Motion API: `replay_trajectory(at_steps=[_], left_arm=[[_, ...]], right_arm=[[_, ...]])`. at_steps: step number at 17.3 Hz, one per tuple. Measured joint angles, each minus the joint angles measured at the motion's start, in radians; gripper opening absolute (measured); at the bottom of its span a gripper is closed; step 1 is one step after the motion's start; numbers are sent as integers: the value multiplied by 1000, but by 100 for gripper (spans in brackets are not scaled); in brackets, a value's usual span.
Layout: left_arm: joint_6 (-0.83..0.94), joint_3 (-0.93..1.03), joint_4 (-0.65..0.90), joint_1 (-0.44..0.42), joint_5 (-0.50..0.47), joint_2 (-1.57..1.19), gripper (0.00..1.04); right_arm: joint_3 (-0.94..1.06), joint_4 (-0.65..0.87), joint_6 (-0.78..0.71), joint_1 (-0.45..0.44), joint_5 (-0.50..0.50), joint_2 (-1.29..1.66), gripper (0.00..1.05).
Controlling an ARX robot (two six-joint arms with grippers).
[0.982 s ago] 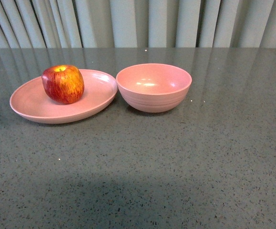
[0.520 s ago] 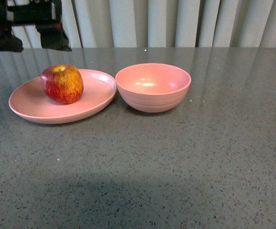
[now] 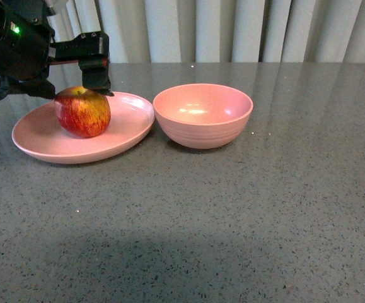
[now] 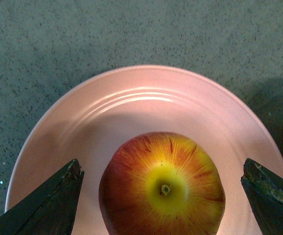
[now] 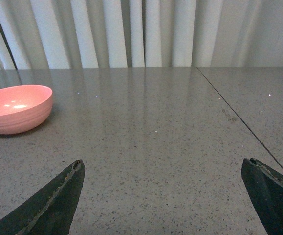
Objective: Move apple from plate to bowl
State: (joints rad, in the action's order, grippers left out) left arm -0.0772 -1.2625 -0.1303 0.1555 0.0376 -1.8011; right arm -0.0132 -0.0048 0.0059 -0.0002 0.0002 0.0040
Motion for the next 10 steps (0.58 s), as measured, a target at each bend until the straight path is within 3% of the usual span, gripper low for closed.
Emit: replay_trajectory(at_steps=[9, 10], left_arm=[[34, -23, -42, 3, -24, -70, 98], [36, -23, -40, 6, -19, -70, 92]], right_arm=[[0, 0, 0, 0, 0, 0, 98], [0, 0, 0, 0, 0, 0, 98]])
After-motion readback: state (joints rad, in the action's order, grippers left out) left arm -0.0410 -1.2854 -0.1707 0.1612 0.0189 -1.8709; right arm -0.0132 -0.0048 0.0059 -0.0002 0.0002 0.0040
